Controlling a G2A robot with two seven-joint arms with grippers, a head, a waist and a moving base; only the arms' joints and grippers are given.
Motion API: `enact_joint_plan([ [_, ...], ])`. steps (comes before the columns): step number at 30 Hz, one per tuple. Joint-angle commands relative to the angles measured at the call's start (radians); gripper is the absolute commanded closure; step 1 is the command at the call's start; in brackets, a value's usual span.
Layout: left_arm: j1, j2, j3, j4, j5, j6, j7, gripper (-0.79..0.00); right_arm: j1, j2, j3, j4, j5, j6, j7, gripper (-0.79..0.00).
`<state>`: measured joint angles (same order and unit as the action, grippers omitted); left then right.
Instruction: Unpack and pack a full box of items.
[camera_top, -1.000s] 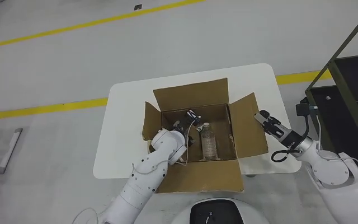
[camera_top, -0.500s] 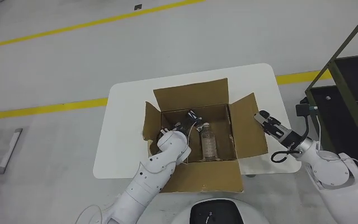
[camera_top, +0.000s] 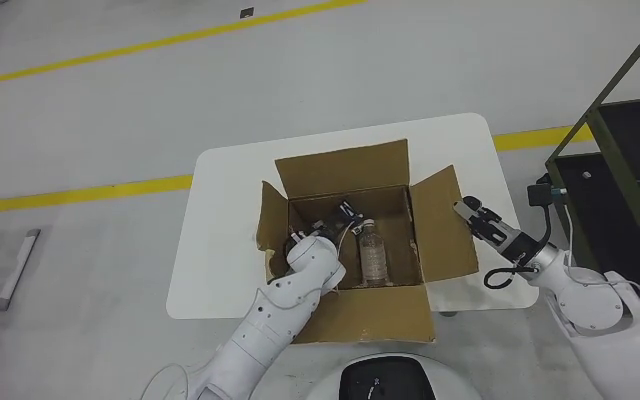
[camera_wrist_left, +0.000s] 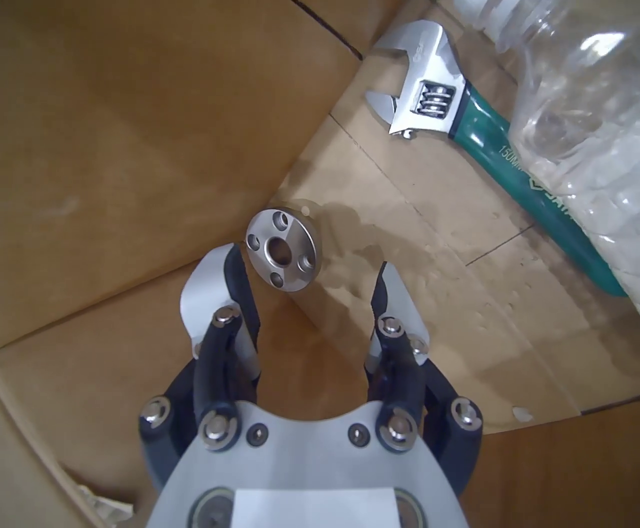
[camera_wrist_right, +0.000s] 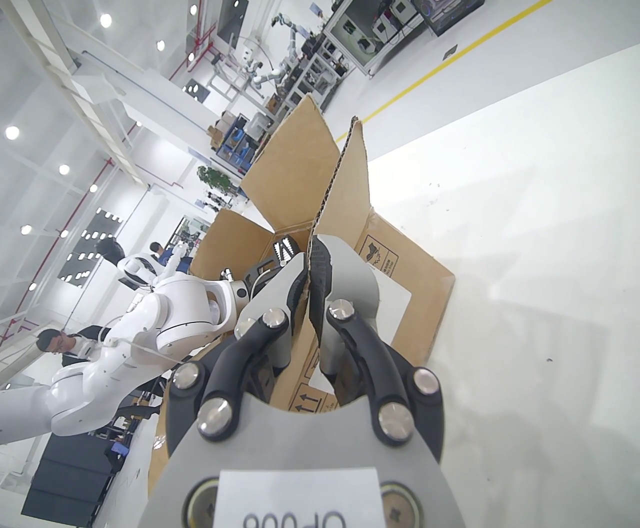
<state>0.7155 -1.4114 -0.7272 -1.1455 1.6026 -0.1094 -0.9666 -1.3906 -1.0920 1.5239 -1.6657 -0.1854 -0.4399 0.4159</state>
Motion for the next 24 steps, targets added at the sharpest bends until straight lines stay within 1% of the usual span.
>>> enact_joint_plan([
  [1, -0.005, -0.005, -0.001, 0.014, 0.003, 0.004, 0.004, -0.456, 0.001, 0.0, 0.0, 0.002, 0.0, 0.001, 0.001, 0.0],
  [2, -0.007, -0.007, -0.002, 0.022, 0.004, 0.007, 0.005, -0.453, 0.001, 0.0, 0.0, 0.003, 0.0, 0.002, 0.001, 0.0],
  [3, -0.01, -0.01, -0.001, 0.029, 0.008, 0.011, 0.006, -0.416, 0.002, 0.0, 0.0, 0.003, 0.0, 0.002, 0.002, 0.0],
  [5, -0.013, -0.015, 0.0, 0.041, 0.012, 0.013, 0.011, -0.388, 0.003, 0.0, 0.0, 0.003, -0.001, 0.0, 0.001, 0.0],
  [11, -0.024, -0.031, 0.003, 0.074, 0.025, 0.021, 0.009, -0.385, 0.009, 0.0, -0.001, 0.008, 0.001, -0.004, 0.004, 0.0],
  [13, -0.028, -0.036, 0.005, 0.084, 0.036, 0.022, 0.008, -0.357, 0.01, 0.0, -0.002, 0.011, 0.002, -0.006, 0.007, 0.0],
  [17, -0.031, -0.044, 0.004, 0.099, 0.043, 0.026, 0.006, -0.329, 0.013, 0.0, -0.004, 0.015, 0.002, -0.008, 0.008, 0.0],
  [18, -0.031, -0.046, 0.005, 0.104, 0.046, 0.025, 0.004, -0.296, 0.013, 0.0, -0.004, 0.016, 0.002, -0.009, 0.008, 0.0],
  [22, -0.032, -0.053, 0.0, 0.119, 0.053, 0.028, 0.007, -0.237, 0.015, 0.0, -0.005, 0.018, 0.002, -0.01, 0.009, 0.0],
  [24, -0.034, -0.056, -0.003, 0.129, 0.061, 0.029, 0.008, -0.166, 0.016, 0.0, -0.006, 0.019, 0.002, -0.011, 0.01, 0.0],
])
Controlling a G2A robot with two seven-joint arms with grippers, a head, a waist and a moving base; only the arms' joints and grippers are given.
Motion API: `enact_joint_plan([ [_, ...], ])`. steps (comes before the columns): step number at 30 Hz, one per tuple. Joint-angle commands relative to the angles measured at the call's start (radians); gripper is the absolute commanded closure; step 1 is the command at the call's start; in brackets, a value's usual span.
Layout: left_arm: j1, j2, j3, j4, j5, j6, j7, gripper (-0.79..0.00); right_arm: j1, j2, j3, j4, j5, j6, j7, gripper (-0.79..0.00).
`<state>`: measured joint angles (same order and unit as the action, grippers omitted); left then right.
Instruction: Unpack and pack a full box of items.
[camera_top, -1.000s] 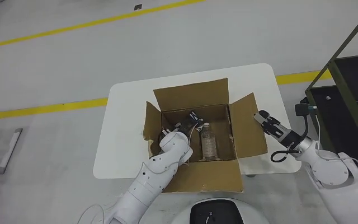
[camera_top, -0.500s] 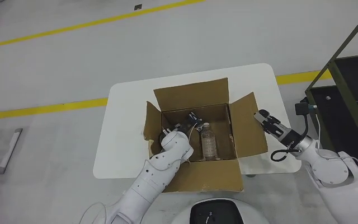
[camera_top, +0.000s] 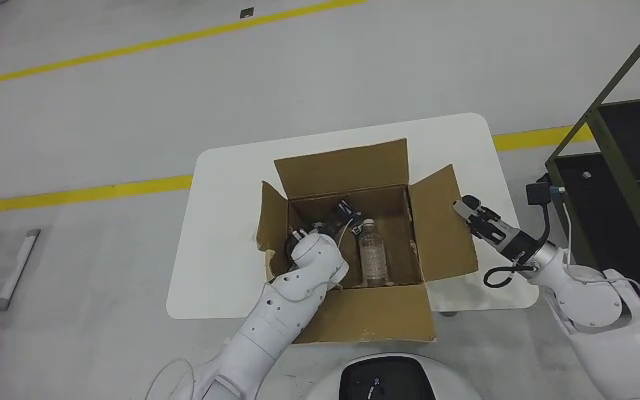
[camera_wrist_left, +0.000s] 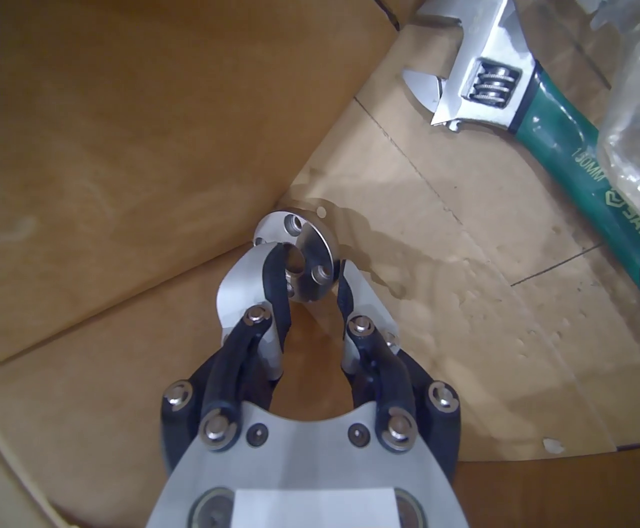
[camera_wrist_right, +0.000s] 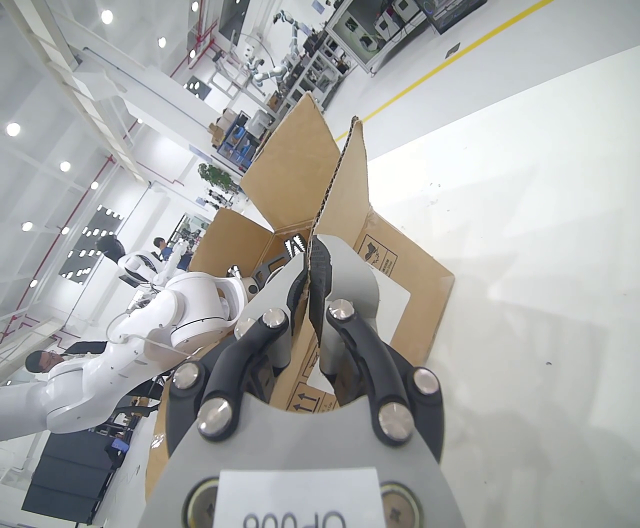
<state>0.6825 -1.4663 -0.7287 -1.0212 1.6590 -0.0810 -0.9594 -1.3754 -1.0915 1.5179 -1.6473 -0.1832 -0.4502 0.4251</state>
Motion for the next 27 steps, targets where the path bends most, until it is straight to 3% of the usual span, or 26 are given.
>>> enact_joint_plan([
  [1, -0.001, -0.003, -0.002, 0.008, 0.007, 0.001, 0.002, -0.151, 0.001, 0.0, -0.001, 0.001, 0.0, 0.0, 0.0, 0.0],
  [5, 0.0, -0.009, -0.007, 0.015, 0.017, 0.003, 0.002, 0.0, 0.003, 0.0, -0.003, 0.002, -0.001, 0.001, -0.001, 0.0],
  [15, 0.01, -0.015, -0.033, -0.001, 0.049, 0.002, 0.016, 0.0, 0.003, 0.0, -0.004, -0.001, -0.002, 0.003, -0.005, 0.0],
  [27, 0.101, 0.007, -0.115, -0.209, 0.048, -0.088, -0.047, 0.0, 0.007, -0.001, -0.009, -0.003, -0.007, 0.009, -0.007, 0.0],
])
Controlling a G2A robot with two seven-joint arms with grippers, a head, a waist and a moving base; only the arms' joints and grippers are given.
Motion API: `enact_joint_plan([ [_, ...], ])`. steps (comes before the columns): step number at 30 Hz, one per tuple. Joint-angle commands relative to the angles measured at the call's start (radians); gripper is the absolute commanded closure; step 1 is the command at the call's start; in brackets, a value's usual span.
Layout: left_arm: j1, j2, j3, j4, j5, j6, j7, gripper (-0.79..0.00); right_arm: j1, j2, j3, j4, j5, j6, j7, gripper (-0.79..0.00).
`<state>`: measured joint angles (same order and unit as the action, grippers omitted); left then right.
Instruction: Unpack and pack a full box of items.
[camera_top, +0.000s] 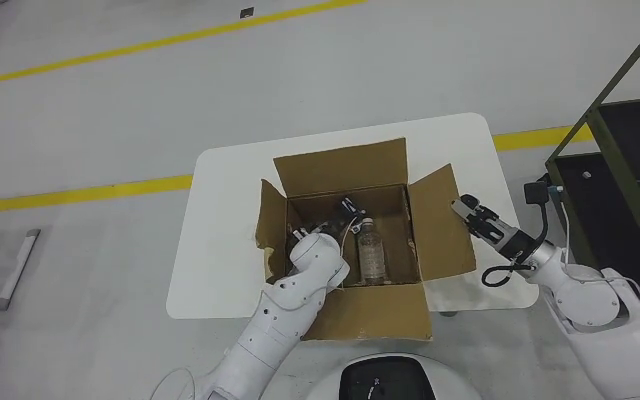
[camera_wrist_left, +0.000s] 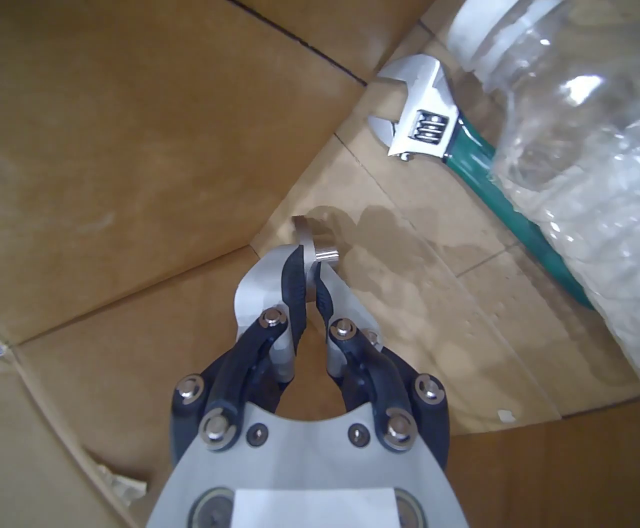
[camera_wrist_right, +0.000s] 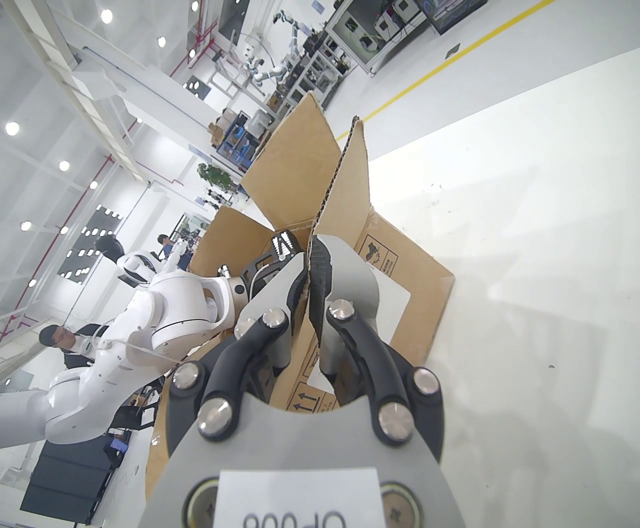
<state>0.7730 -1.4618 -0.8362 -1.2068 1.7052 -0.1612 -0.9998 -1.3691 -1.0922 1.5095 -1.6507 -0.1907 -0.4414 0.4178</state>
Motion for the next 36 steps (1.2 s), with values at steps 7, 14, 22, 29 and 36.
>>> enact_joint_plan([
  [7, 0.085, 0.011, -0.09, -0.164, -0.185, -0.098, -0.067, 0.0, 0.003, 0.0, -0.001, 0.0, 0.002, 0.003, -0.001, 0.0],
  [14, 0.085, 0.018, -0.102, -0.172, -0.09, -0.079, -0.073, -0.329, -0.002, -0.001, -0.004, -0.005, 0.003, 0.002, -0.004, 0.0],
  [22, 0.101, 0.019, -0.077, -0.2, -0.011, -0.121, -0.053, -0.785, -0.007, 0.0, 0.001, -0.011, 0.001, 0.004, -0.005, 0.0],
  [29, 0.109, 0.016, -0.081, -0.208, -0.018, -0.141, -0.065, -0.785, -0.009, 0.0, 0.004, -0.013, -0.002, 0.003, -0.006, 0.0],
  [36, 0.108, 0.01, -0.054, -0.169, 0.04, -0.137, -0.029, -0.702, -0.01, 0.0, -0.002, -0.014, -0.005, 0.003, -0.006, 0.0],
])
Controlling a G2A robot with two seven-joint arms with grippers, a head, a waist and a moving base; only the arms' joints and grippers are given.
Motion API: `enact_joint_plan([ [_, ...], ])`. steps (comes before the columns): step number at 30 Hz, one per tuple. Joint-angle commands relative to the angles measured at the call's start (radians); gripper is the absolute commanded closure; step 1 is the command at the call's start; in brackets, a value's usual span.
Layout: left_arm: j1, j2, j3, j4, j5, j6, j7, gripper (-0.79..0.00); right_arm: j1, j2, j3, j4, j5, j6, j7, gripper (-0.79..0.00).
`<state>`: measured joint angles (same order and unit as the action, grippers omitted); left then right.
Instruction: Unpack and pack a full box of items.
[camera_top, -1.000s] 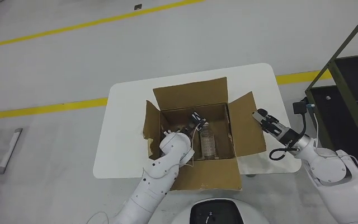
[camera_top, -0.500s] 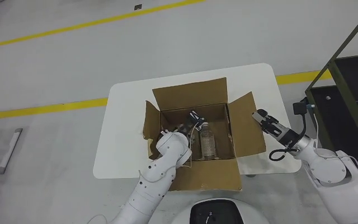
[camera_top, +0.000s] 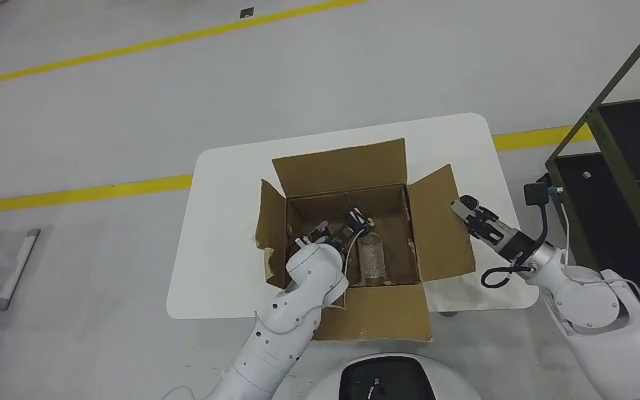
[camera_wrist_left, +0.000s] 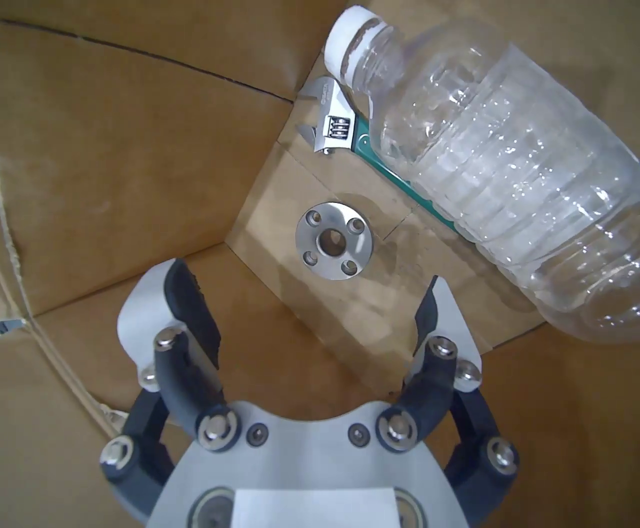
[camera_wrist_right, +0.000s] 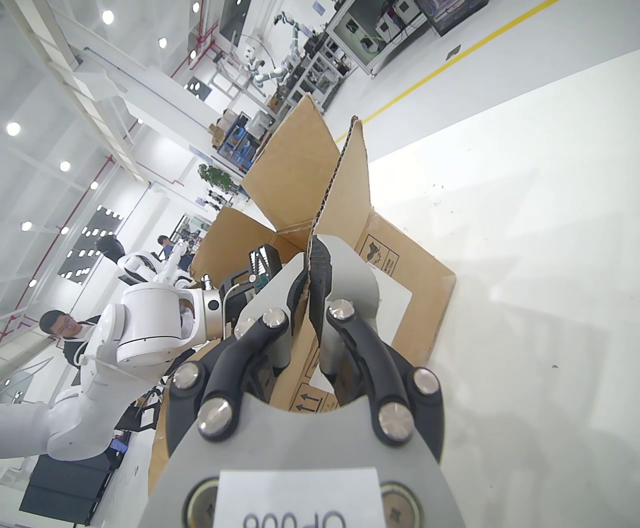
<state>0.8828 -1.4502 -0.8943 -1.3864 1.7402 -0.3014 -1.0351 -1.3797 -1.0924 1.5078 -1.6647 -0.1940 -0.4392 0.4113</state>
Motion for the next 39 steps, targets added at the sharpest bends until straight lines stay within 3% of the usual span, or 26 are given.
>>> enact_joint_plan([
  [1, -0.004, -0.003, 0.007, 0.022, 0.007, 0.006, 0.012, -0.69, 0.001, 0.0, -0.001, 0.0, 0.0, 0.0, 0.001, 0.0],
  [3, -0.011, -0.007, 0.015, 0.043, 0.012, 0.009, 0.022, -0.683, 0.001, 0.0, -0.001, 0.001, -0.002, 0.001, 0.002, 0.0],
  [7, -0.027, -0.016, 0.03, 0.1, 0.024, 0.018, 0.039, -0.486, -0.003, 0.0, -0.001, 0.003, -0.002, -0.001, -0.001, 0.0],
  [10, -0.041, -0.023, 0.036, 0.136, 0.027, 0.027, 0.048, -0.456, -0.003, 0.0, 0.0, 0.005, 0.0, -0.002, 0.001, 0.0],
  [15, -0.061, -0.035, 0.057, 0.188, 0.037, 0.027, 0.051, -0.526, 0.0, 0.0, -0.001, 0.006, -0.001, -0.003, 0.002, 0.0],
  [17, -0.066, -0.04, 0.063, 0.2, 0.039, 0.026, 0.052, -0.61, 0.002, 0.0, -0.002, 0.008, -0.001, -0.003, 0.003, 0.0],
  [23, -0.077, -0.05, 0.069, 0.229, 0.041, 0.029, 0.055, -0.585, 0.008, 0.0, -0.006, 0.015, 0.001, -0.003, 0.005, 0.0],
  [26, -0.084, -0.054, 0.069, 0.244, 0.045, 0.036, 0.061, -0.499, 0.011, 0.0, -0.006, 0.018, 0.002, -0.004, 0.007, 0.0],
  [29, -0.087, -0.058, 0.068, 0.25, 0.048, 0.04, 0.067, -0.36, 0.013, 0.0, -0.005, 0.02, 0.002, -0.004, 0.006, 0.0],
  [35, -0.093, -0.065, 0.065, 0.272, 0.052, 0.04, 0.077, -0.225, 0.014, 0.0, -0.006, 0.021, 0.003, -0.005, 0.008, 0.0],
  [39, -0.095, -0.068, 0.058, 0.269, 0.053, 0.042, 0.08, -0.012, 0.015, 0.0, -0.007, 0.023, 0.003, -0.005, 0.009, 0.0],
])
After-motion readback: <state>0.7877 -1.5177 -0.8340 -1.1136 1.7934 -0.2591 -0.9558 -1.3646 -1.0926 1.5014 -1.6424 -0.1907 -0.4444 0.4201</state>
